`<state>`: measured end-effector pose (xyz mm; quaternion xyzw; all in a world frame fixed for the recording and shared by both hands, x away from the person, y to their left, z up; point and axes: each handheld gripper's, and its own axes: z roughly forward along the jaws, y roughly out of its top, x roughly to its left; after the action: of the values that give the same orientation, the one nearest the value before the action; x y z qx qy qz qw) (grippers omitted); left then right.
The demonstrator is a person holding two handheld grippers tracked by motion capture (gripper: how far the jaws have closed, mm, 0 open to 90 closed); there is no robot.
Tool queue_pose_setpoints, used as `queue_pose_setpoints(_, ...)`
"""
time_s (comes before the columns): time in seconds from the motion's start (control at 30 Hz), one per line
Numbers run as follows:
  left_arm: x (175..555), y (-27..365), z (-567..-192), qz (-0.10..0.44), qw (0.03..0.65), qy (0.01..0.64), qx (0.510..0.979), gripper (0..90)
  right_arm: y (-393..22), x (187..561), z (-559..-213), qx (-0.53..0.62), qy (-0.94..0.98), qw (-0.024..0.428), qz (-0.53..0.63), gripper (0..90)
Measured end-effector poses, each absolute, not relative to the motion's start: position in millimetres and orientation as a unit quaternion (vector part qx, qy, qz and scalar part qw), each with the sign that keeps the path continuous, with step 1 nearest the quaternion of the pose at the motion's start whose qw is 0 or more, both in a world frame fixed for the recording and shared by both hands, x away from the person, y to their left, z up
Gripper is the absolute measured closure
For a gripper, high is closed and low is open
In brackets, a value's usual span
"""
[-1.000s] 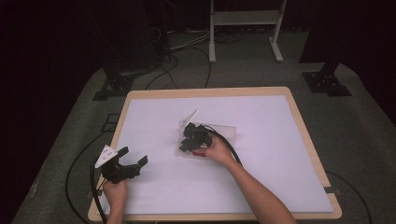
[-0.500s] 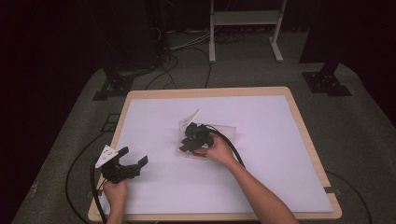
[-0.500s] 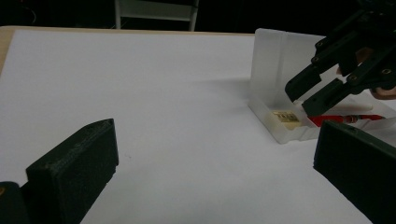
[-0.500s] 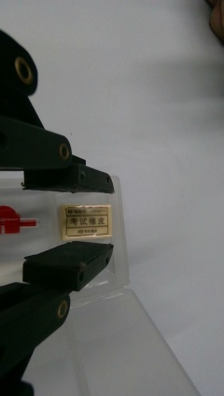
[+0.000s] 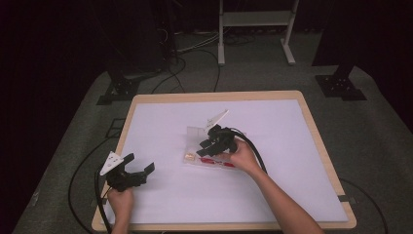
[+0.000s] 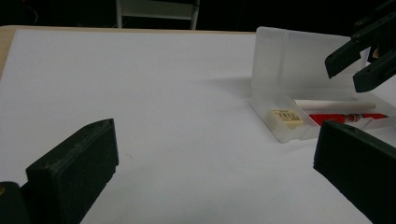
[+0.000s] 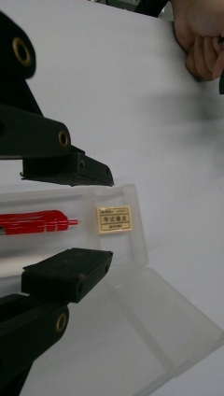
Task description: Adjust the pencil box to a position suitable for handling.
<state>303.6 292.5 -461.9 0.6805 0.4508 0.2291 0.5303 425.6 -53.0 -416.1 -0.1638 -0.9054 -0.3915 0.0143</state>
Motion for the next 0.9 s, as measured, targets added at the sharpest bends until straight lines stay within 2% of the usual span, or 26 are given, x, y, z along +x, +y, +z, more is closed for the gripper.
queue_pose_setpoints(0.4, 303.7, 292.4, -461.9, 0.229, 0.530, 0.449, 0.682, 0.0, -72.8, 417.4, -410.5, -0.166, -0.903, 0.010, -0.396, 48.7)
queue_pose_setpoints(0.9, 303.9, 291.5, -462.0, 0.229, 0.529, 0.449, 0.682, 0.0, -96.1, 407.4, -407.4, -0.174, -0.900, 0.014, -0.399, 45.2)
